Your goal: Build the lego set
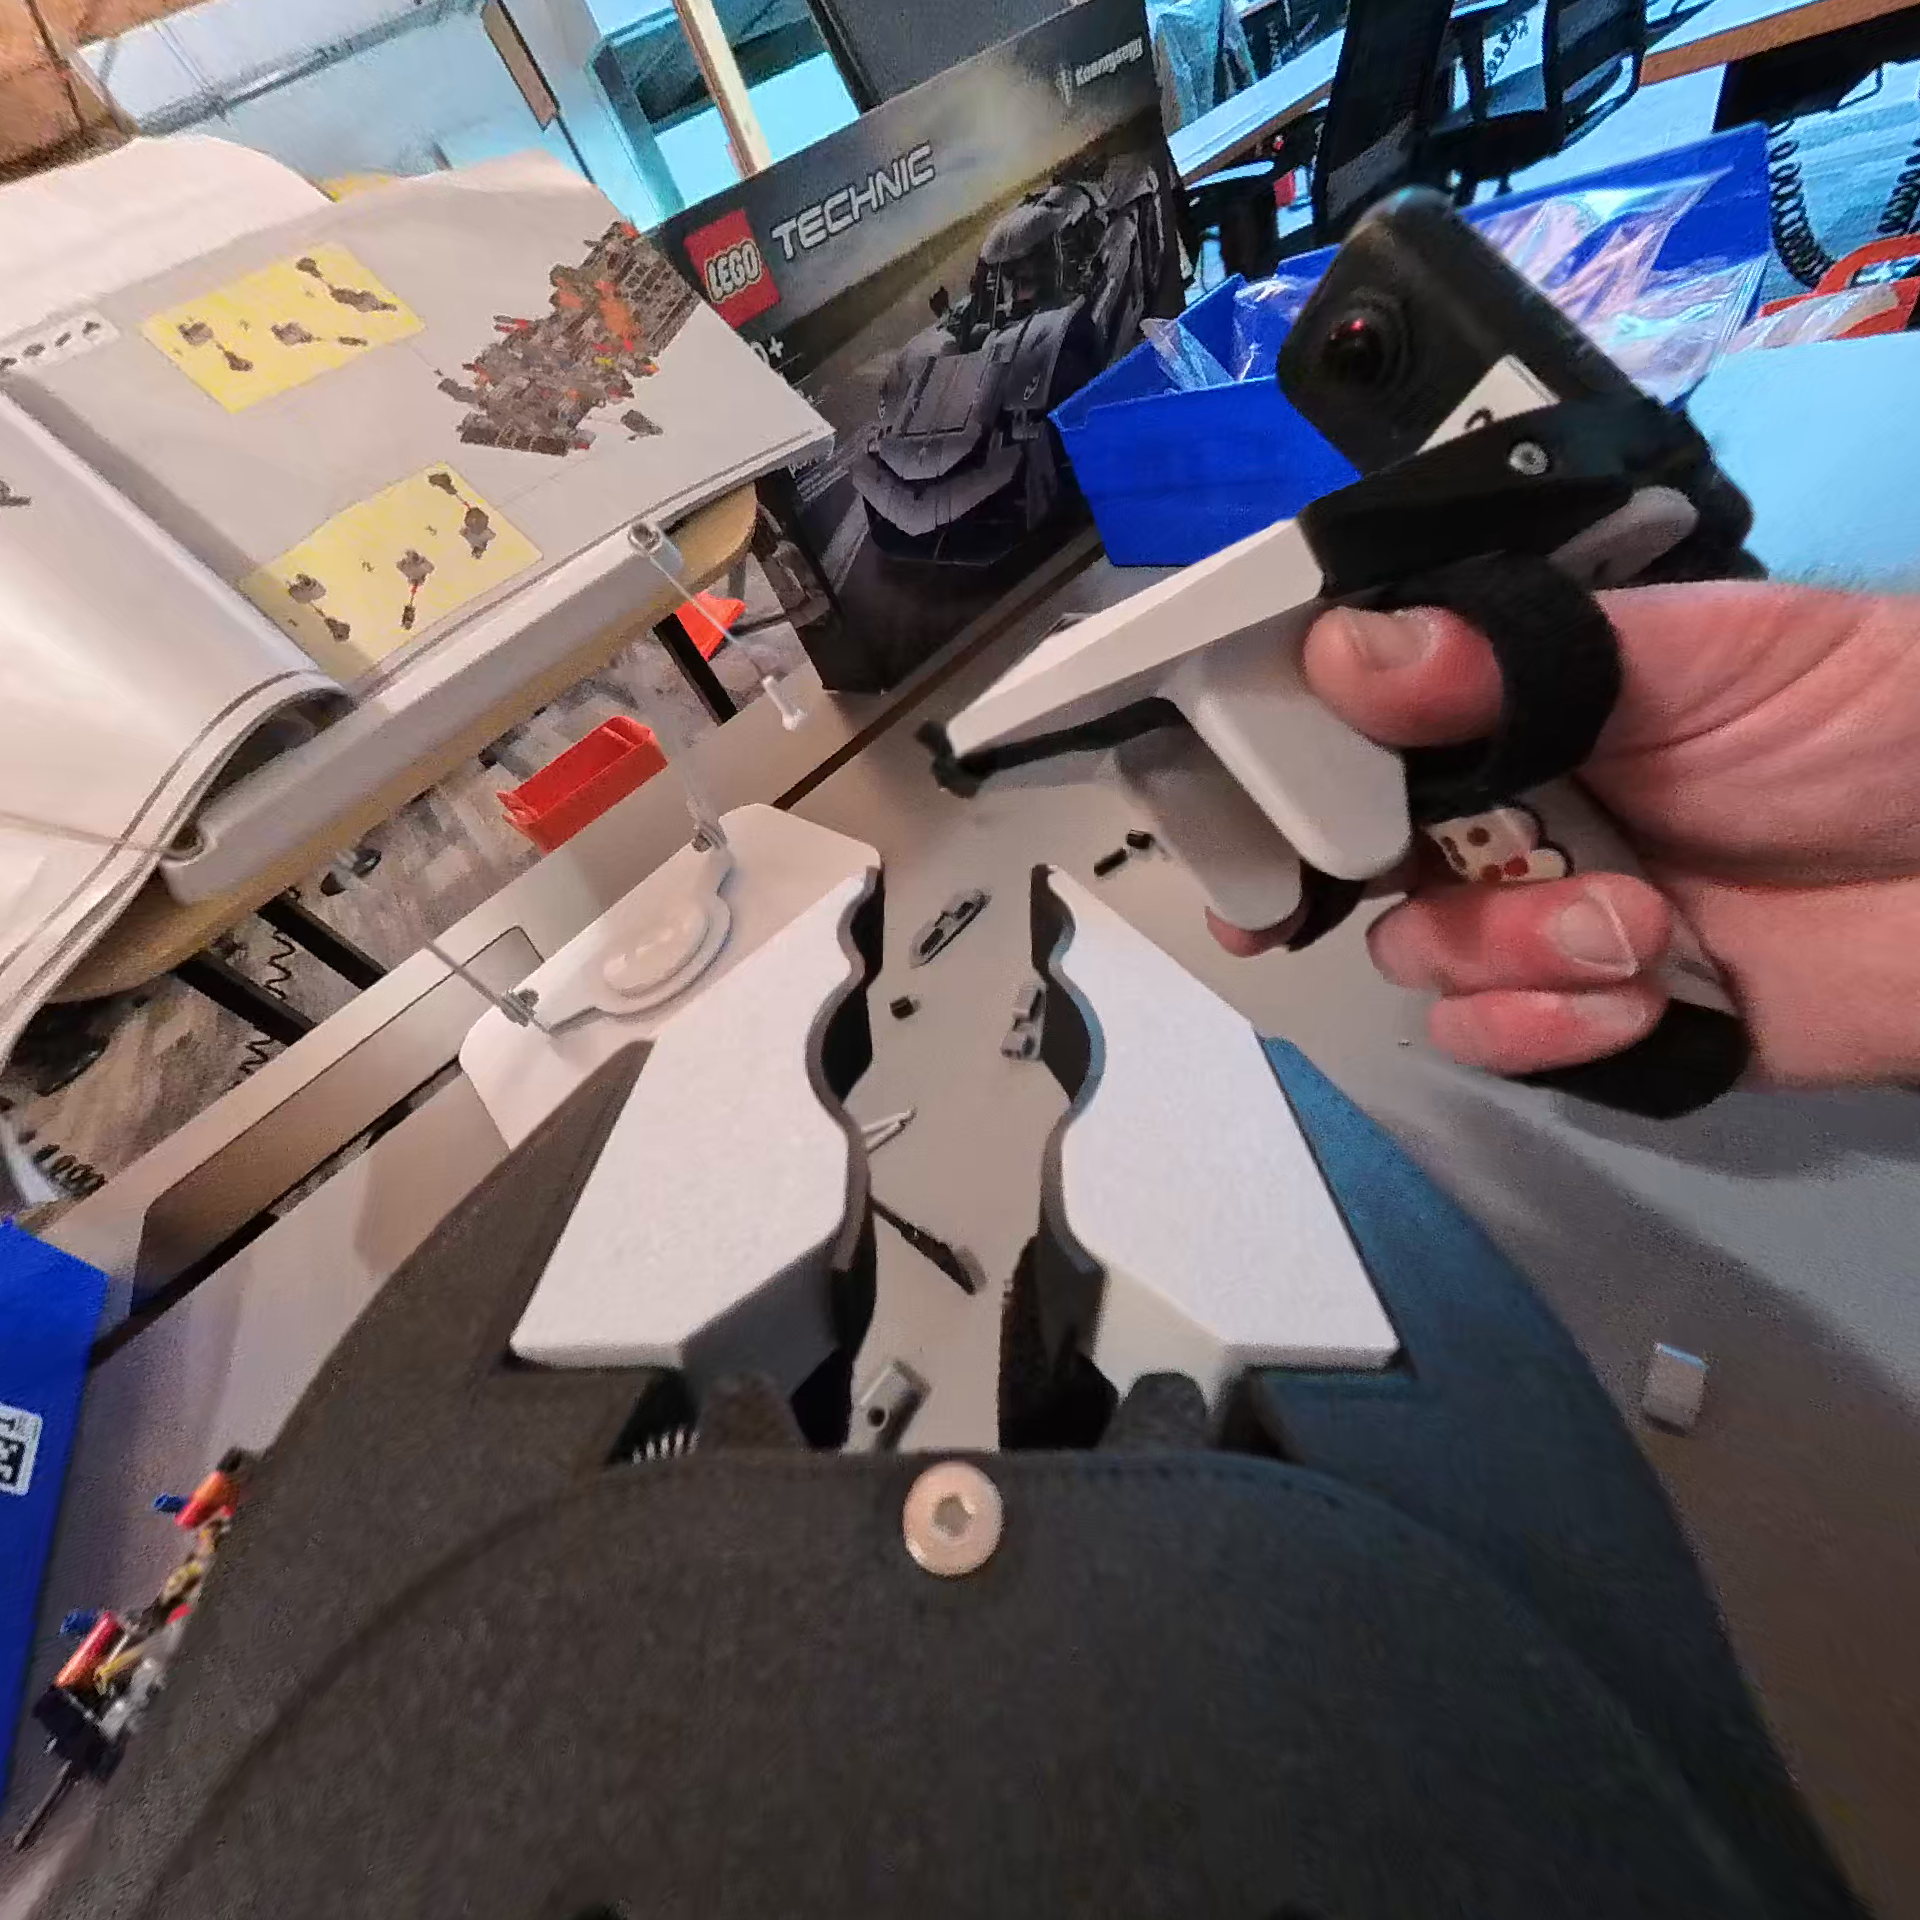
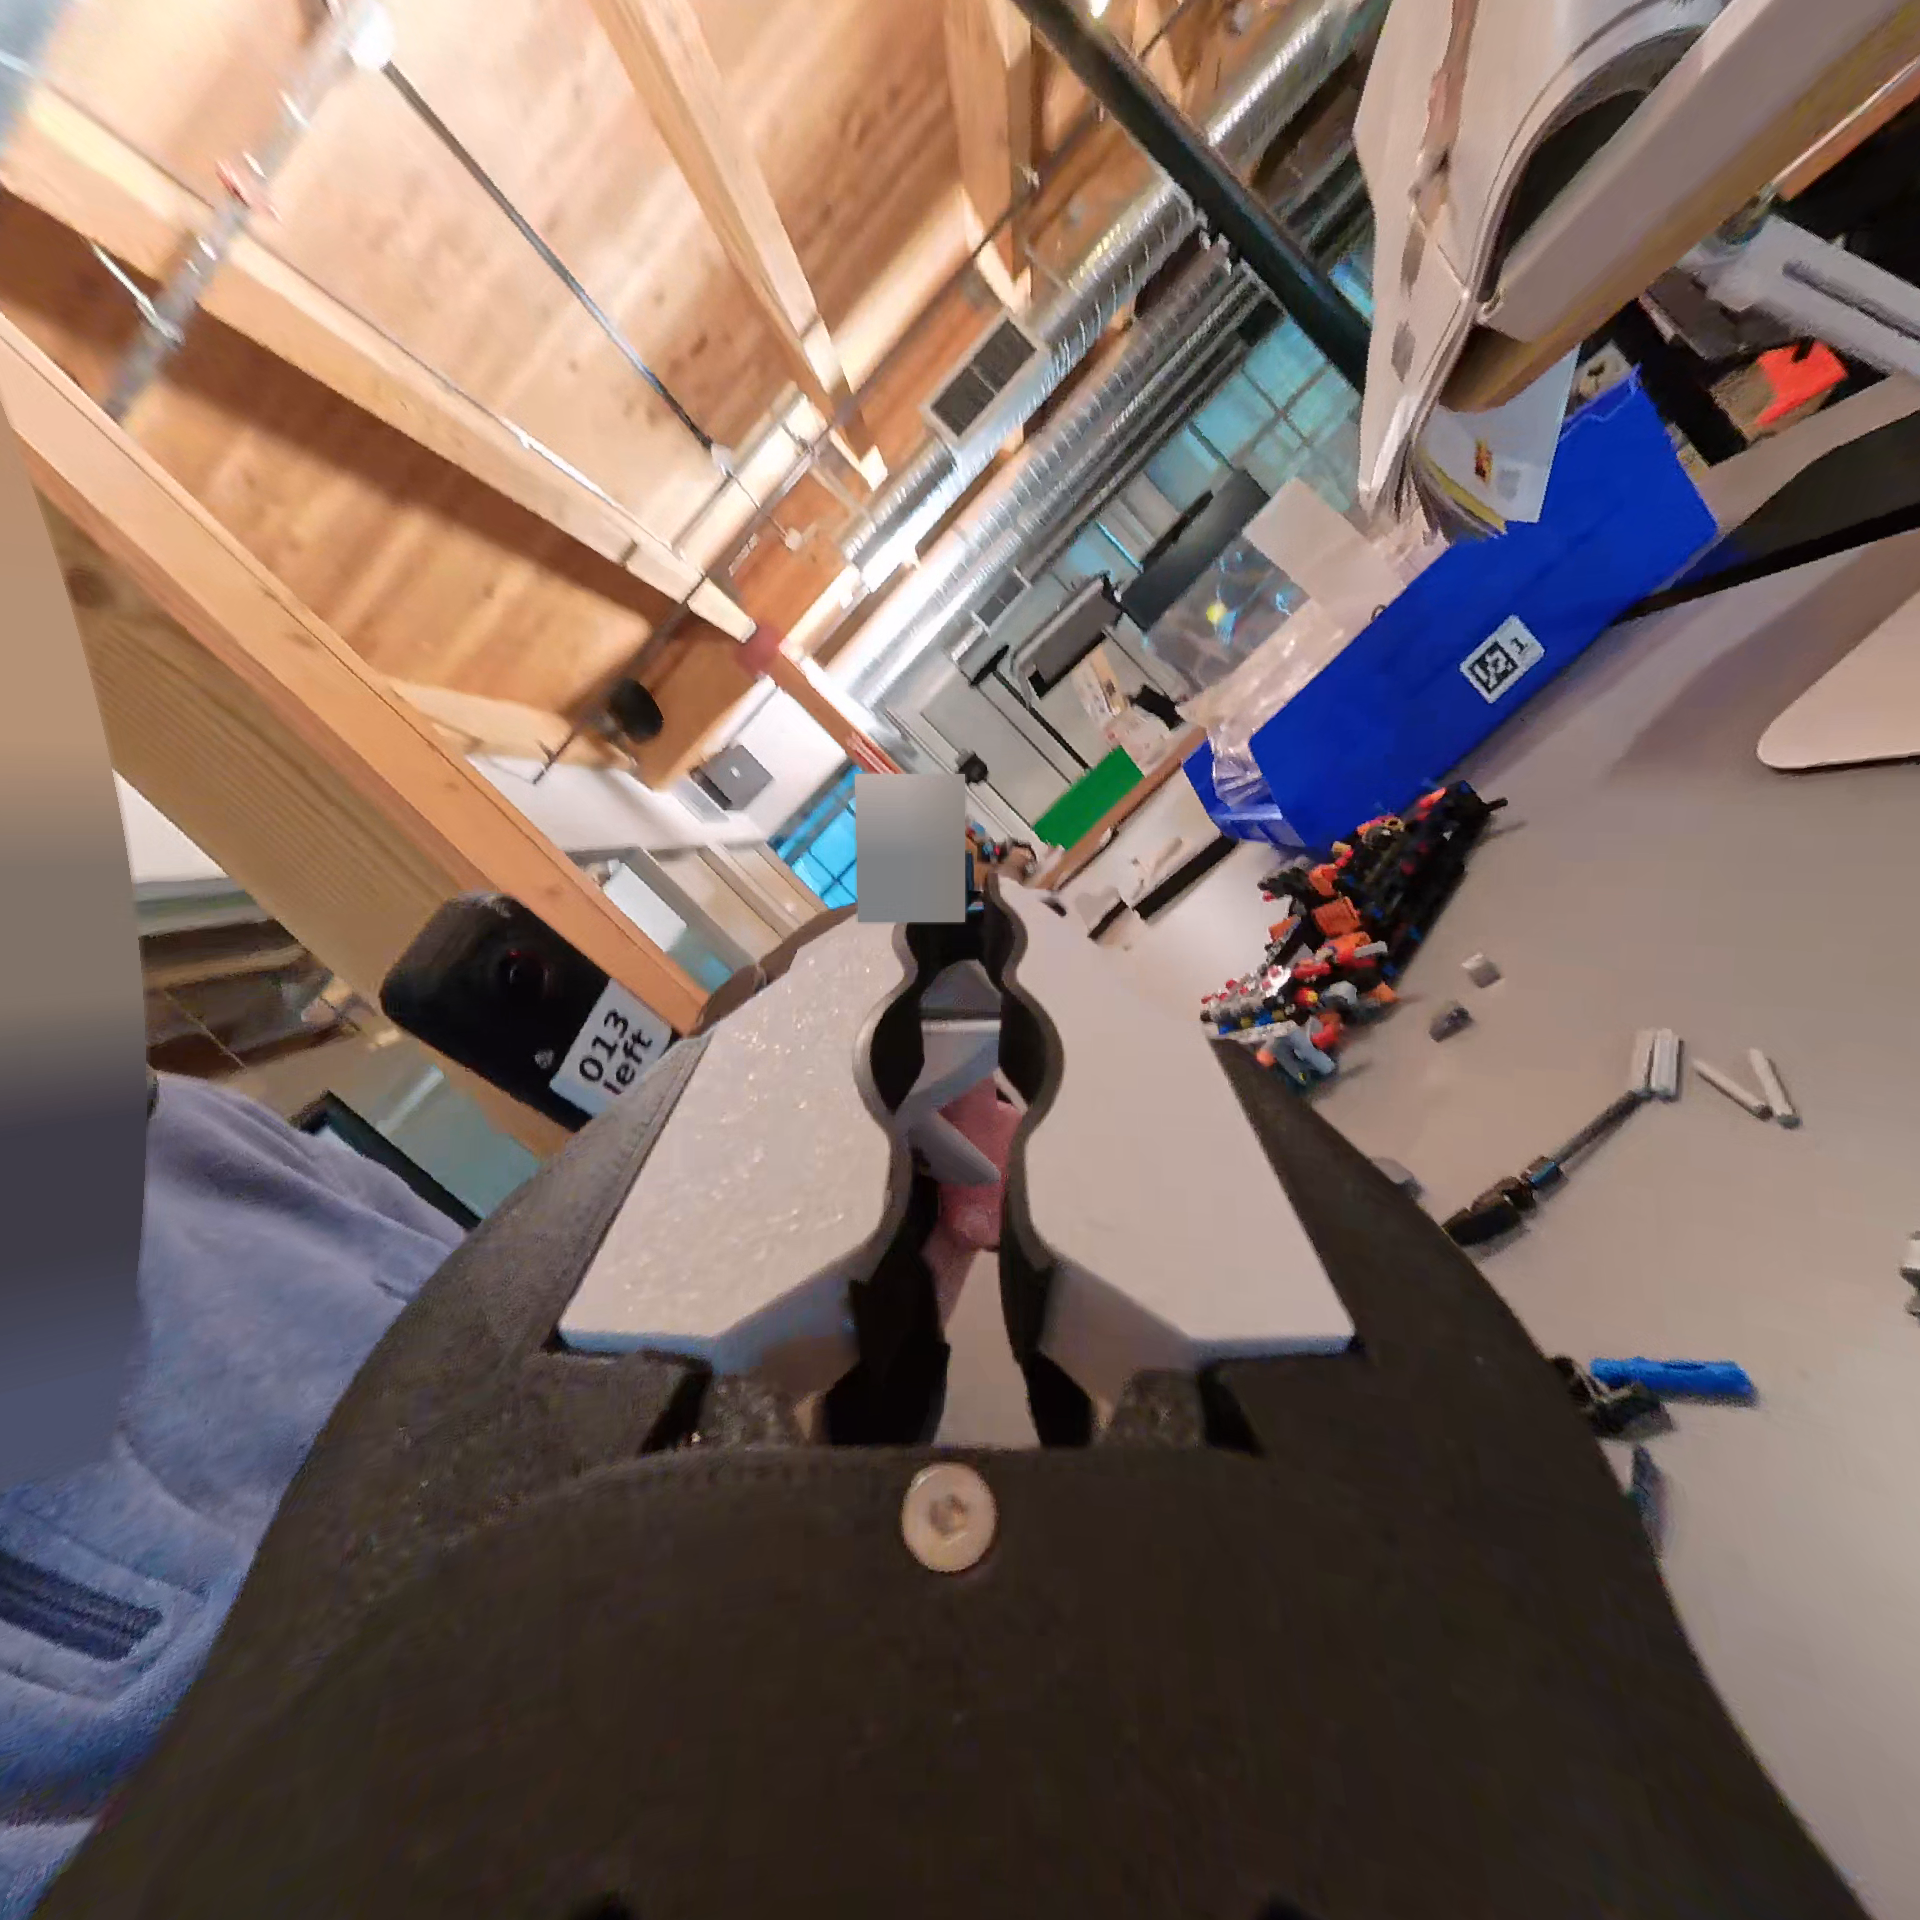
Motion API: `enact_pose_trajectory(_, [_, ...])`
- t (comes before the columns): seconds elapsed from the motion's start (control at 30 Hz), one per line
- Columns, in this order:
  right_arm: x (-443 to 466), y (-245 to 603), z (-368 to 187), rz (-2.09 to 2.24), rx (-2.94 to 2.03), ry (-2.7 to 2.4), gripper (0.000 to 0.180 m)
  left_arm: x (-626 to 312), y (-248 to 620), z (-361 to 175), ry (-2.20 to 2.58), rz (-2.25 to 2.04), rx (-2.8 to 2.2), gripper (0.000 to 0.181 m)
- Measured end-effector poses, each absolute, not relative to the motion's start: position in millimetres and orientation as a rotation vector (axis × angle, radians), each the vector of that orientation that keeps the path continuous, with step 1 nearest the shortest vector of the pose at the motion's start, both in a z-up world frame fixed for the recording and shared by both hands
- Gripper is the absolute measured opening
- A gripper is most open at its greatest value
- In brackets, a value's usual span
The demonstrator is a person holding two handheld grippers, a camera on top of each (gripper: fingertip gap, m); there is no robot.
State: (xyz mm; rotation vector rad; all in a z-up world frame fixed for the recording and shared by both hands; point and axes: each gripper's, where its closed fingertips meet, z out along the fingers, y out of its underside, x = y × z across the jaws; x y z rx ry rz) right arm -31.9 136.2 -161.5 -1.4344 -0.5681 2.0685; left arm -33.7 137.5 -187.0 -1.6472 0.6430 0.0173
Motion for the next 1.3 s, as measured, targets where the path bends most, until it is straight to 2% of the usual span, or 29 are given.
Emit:
enact_pose_trajectory(0.47, [-38.6, 144.8, -163.4, 2.166, -1.378, -0.346, 0.005, -33.6, 148.7, -175.2, 0.665, 0.199, -1.59, 0.006])
enact_pose_trajectory(0.9, [-40.9, 146.8, -166.7, 2.183, -1.378, -0.22, 0.005, -35.1, 149.4, -175.1, 0.711, 0.329, -1.57, 0.006])
enact_pose_trajectory(1.3, [-37.2, 127.5, -180.8, 2.095, -1.503, -0.448, 0.006, -30.0, 129.8, -188.7, 0.814, 0.129, -1.565, 0.005])
